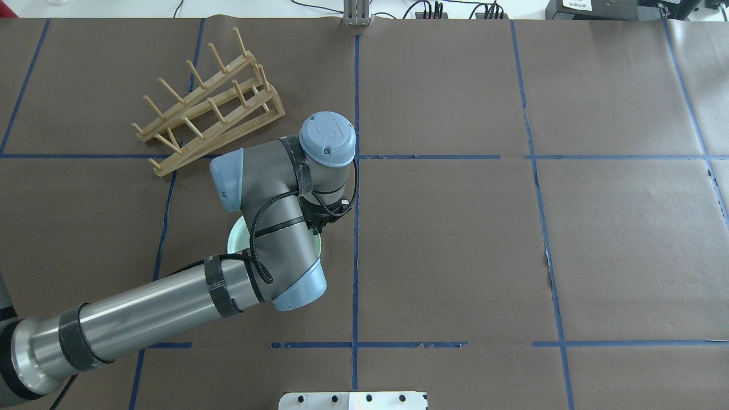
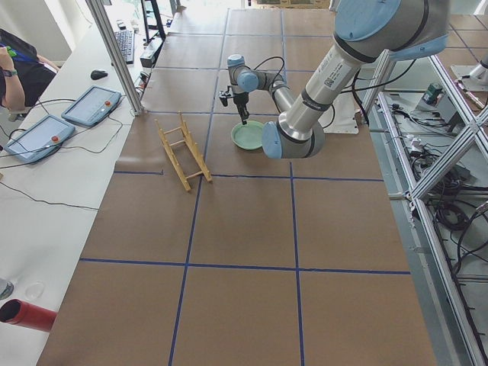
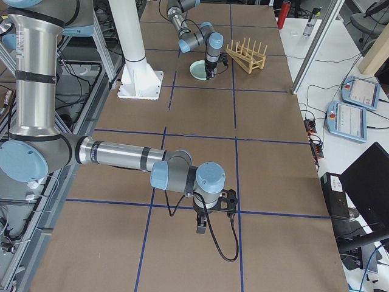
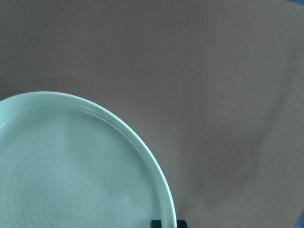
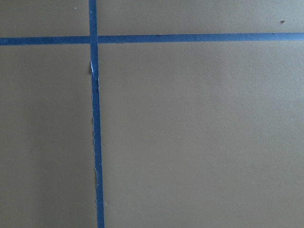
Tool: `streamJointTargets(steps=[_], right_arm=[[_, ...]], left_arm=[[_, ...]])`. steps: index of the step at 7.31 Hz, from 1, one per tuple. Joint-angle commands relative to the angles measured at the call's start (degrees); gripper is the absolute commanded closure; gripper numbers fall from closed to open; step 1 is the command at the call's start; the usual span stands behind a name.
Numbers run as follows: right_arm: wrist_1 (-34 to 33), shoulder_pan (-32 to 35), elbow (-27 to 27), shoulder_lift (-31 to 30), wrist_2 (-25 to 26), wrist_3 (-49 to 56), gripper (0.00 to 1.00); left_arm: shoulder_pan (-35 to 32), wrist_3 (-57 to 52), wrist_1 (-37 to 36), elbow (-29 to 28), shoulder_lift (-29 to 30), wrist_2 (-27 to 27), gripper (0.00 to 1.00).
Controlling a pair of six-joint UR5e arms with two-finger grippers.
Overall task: Place plate on rack
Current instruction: 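Lower the left gripper onto the green plate rim and close on it, then lift the green plate with the left gripper, tilting it upright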
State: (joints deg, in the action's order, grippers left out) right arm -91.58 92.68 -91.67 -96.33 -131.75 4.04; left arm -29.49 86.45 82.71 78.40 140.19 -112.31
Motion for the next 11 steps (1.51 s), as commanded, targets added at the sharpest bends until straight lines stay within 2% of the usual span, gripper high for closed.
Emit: streamJointTargets(steps=[1, 4, 5, 6, 8, 9, 10, 11], right_arm=[[0.0, 0.0, 0.0, 0.0, 0.0, 0.0, 0.00], [0.0, 0.0, 0.0, 0.0, 0.0, 0.0, 0.00], [0.0, 0.0, 0.0, 0.0, 0.0, 0.0, 0.00], [0.0, 0.0, 0.0, 0.0, 0.0, 0.0, 0.00], [0.0, 0.0, 0.0, 0.0, 0.0, 0.0, 0.00], [0.0, 0.0, 0.0, 0.0, 0.0, 0.0, 0.00], [0.0, 0.0, 0.0, 0.0, 0.0, 0.0, 0.00], [0.0, 0.0, 0.1, 0.0, 0.0, 0.0, 0.00]], left_arm=[[-0.6, 0.1, 0.3, 2.3, -0.5, -0.3, 1.00], [-8.2, 0.1, -2.9, 17.1, -0.7, -0.8, 1.00], [-12.0, 0.0, -2.3, 21.0, -0.7, -2.5, 1.00], [-17.4, 0.5, 0.9, 23.3, -0.7, -7.3, 1.00], [-28.7, 5.8, 16.8, 22.9, -1.0, -13.3, 1.00], [-31.9, 8.9, 23.7, 22.7, -2.5, -14.8, 1.00], [-33.7, 12.4, 33.9, 21.0, -4.6, -14.8, 1.00], [-34.7, 14.7, 43.7, 17.0, -5.8, -14.7, 1.00]])
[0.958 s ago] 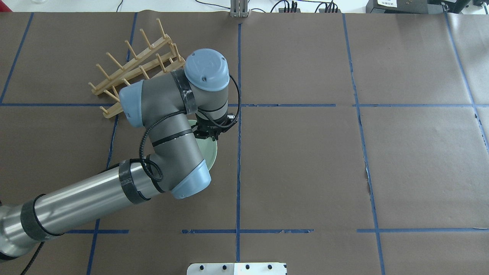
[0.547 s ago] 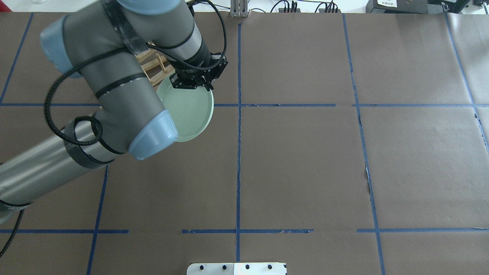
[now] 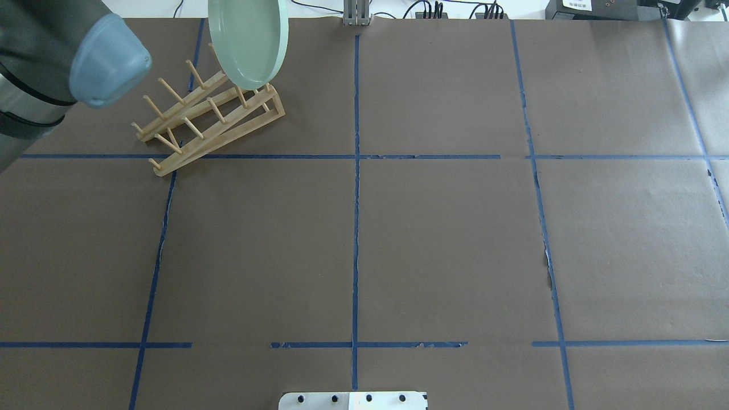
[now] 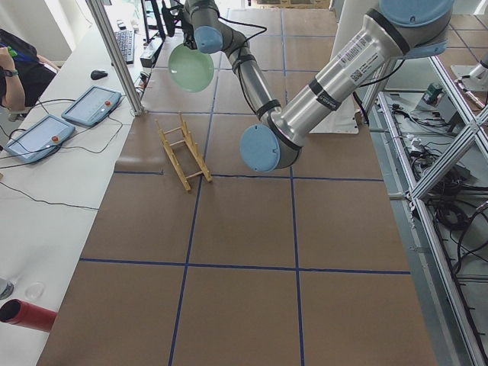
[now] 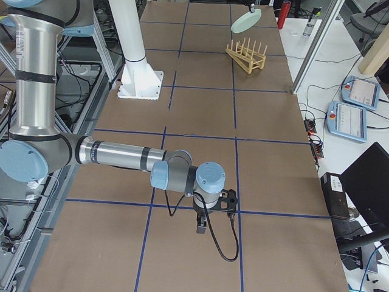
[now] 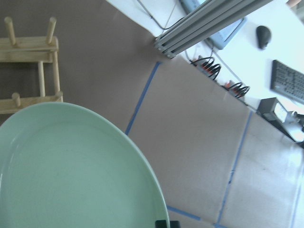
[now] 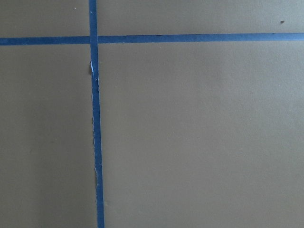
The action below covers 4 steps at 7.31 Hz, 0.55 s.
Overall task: Place plate on rack
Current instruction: 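Lift the green plate with the left gripper, tilting it upright, then carry the upright plate with the left gripper above the rack's far end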
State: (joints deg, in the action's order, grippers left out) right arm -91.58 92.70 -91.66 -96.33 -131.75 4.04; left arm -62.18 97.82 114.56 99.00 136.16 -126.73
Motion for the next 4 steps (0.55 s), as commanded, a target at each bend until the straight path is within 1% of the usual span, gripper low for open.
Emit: streamJointTargets(steps=[1, 2, 3, 4], right_arm=[[0.0, 0.0, 0.0, 0.0, 0.0, 0.0, 0.00], [0.0, -0.1, 0.1, 0.0, 0.0, 0.0, 0.00], [0.0, -0.1, 0.1, 0.0, 0.0, 0.0, 0.00], [0.0, -0.1, 0.1, 0.0, 0.0, 0.0, 0.00]], left_arm=[[-3.2, 4.7, 21.3, -7.8, -3.4, -0.2, 1.00], [-4.2, 6.6, 29.5, -12.0, -4.2, 0.2, 1.00], [-4.7, 7.6, 36.7, -16.3, -4.2, 2.0, 1.00], [-4.7, 8.3, 41.7, -20.0, -4.2, 4.8, 1.00]])
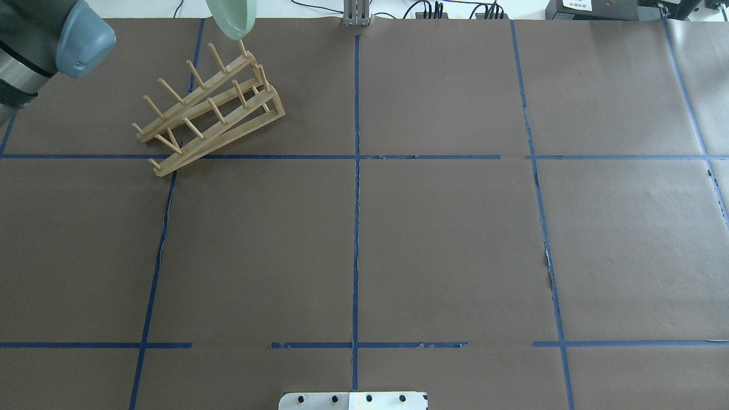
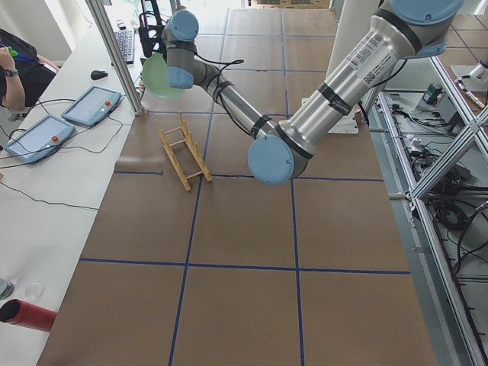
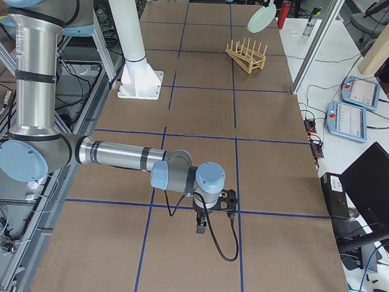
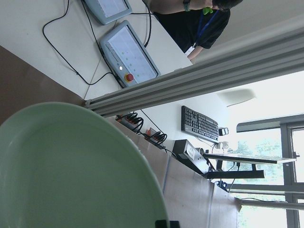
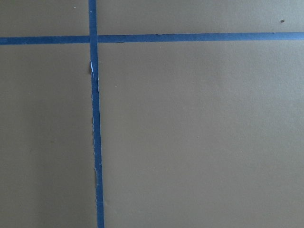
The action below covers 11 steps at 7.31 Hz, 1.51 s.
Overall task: Place plate on rack
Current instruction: 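Carry the upright plate with the left gripper above the rack's far end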
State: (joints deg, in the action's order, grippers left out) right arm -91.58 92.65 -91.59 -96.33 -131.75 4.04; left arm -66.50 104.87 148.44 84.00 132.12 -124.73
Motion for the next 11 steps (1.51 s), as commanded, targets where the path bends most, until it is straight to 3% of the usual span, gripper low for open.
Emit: streamJointTargets(steps=[1, 2, 3, 8, 11], right_arm=[[0.0, 0.0, 0.0, 0.0, 0.0, 0.0, 0.00], [0.0, 0.1, 0.0, 0.0, 0.0, 0.0, 0.00], [0.0, 0.1, 0.0, 0.0, 0.0, 0.0, 0.00], [0.0, 0.0, 0.0, 0.0, 0.0, 0.0, 0.00], [0.0, 0.1, -0.1, 0.0, 0.0, 0.0, 0.00]], left_arm=[[-0.3, 1.5, 13.7, -7.8, -1.8, 4.0, 1.00], [-0.1, 2.5, 22.6, -9.1, -5.1, 5.1, 1.00], [-0.1, 3.1, 24.5, -10.0, -5.6, 5.1, 1.00], [5.1, 3.3, 25.5, -11.5, -5.6, 13.9, 1.00], [6.6, 3.3, 25.6, -12.0, -5.7, 14.0, 1.00]])
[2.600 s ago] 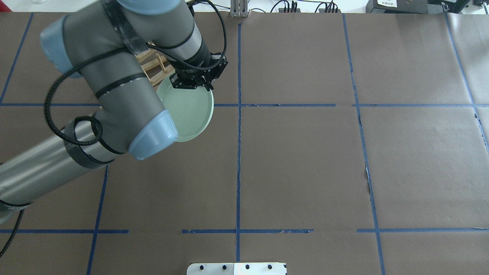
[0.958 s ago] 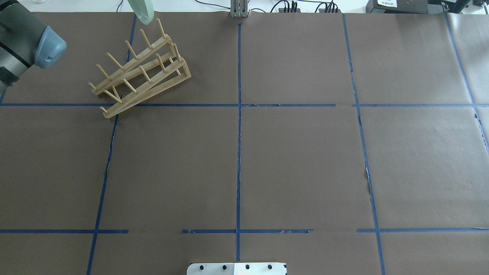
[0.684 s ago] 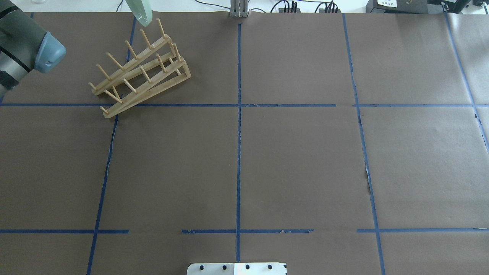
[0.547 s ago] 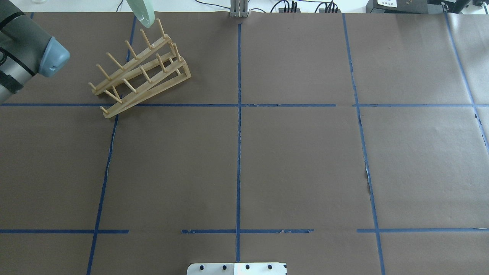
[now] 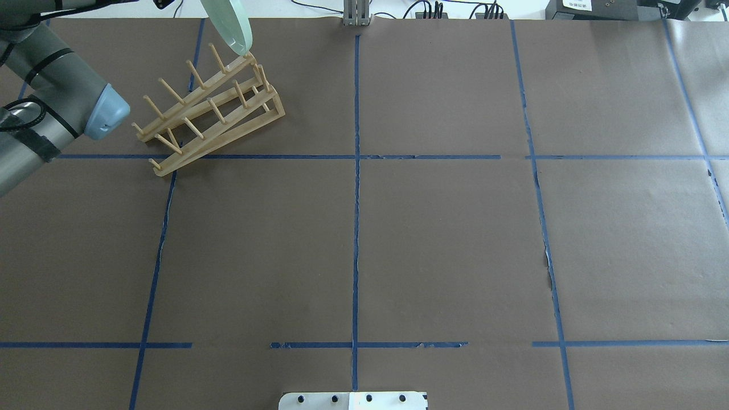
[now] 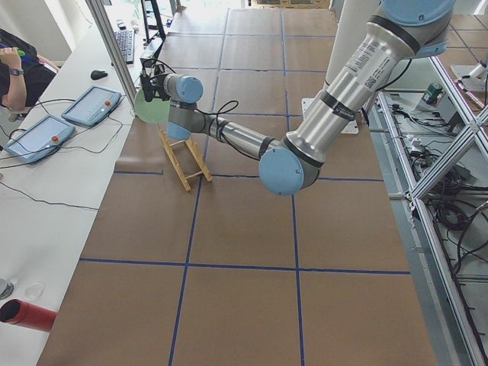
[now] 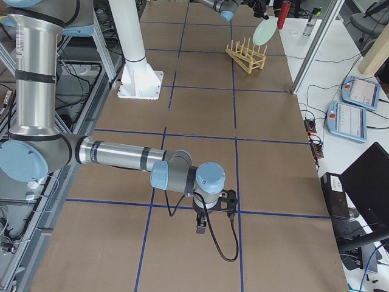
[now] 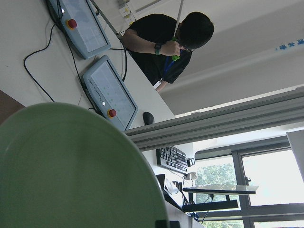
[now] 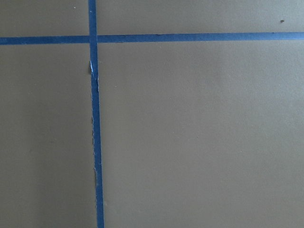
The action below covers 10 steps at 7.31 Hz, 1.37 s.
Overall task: Place plate on rack
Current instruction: 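Carry the upright plate with the left gripper above the rack's far end, then lower the plate edge-down between the rack pegs with the left gripper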
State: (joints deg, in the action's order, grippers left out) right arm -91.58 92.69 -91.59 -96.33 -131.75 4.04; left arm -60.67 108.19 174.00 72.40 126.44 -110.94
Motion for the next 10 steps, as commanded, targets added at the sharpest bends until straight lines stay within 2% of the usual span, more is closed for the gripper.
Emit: streamJointTargets(steps=[1, 8, 9, 10], right_arm=[[0.0, 0.0, -0.1, 0.0, 0.0, 0.0, 0.00], [0.0, -0.1, -0.1, 0.0, 0.0, 0.0, 0.00], [0.0, 0.0, 0.0, 0.0, 0.0, 0.0, 0.00], [0.0, 0.0, 0.0, 0.0, 0.0, 0.0, 0.00]], left_arm=[[1.5, -0.1, 1.1, -1.7, -0.1, 0.5, 1.00], [4.9, -0.8, 3.3, -2.6, -2.9, 1.0, 1.00], [5.0, -0.8, 3.2, -2.6, -2.9, 1.0, 0.86], [5.0, -0.8, 3.1, -2.6, -2.9, 1.5, 0.48]])
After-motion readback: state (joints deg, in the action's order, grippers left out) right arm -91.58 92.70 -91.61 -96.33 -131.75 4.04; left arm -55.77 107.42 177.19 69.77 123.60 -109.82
